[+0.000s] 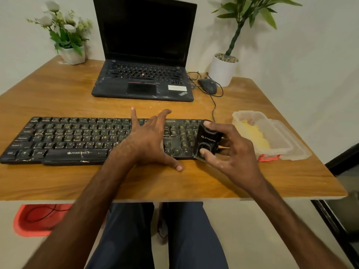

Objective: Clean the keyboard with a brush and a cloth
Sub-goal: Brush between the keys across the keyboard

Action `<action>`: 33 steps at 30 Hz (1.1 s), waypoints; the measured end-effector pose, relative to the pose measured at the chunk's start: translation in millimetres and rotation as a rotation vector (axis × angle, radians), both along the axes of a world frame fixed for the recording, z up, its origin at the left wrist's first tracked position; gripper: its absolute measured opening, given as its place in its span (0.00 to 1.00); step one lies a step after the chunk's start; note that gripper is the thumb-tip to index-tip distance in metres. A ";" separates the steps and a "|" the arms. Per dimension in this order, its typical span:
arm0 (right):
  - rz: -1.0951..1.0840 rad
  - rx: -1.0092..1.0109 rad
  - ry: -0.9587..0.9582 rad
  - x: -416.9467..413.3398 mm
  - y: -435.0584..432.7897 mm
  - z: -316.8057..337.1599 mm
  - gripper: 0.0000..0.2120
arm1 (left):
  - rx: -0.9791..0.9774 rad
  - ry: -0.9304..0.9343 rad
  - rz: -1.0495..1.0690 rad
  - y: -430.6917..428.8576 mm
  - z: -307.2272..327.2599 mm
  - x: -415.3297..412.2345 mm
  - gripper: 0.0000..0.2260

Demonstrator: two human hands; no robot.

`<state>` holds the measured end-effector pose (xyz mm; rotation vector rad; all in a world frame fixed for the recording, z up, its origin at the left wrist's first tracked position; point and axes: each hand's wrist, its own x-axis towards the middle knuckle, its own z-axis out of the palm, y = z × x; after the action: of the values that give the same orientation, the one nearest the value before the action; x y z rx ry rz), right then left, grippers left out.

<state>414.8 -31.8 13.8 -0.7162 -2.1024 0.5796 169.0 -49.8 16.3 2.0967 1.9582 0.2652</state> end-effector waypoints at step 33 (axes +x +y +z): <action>0.207 -0.120 0.108 -57.9 -1.2 4.6 0.29 | -0.071 0.074 -0.015 -12.2 3.5 -34.5 0.70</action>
<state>356.9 -33.0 18.4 -0.5239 -2.0676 0.8454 134.5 -62.0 19.9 2.1030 1.9623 0.1153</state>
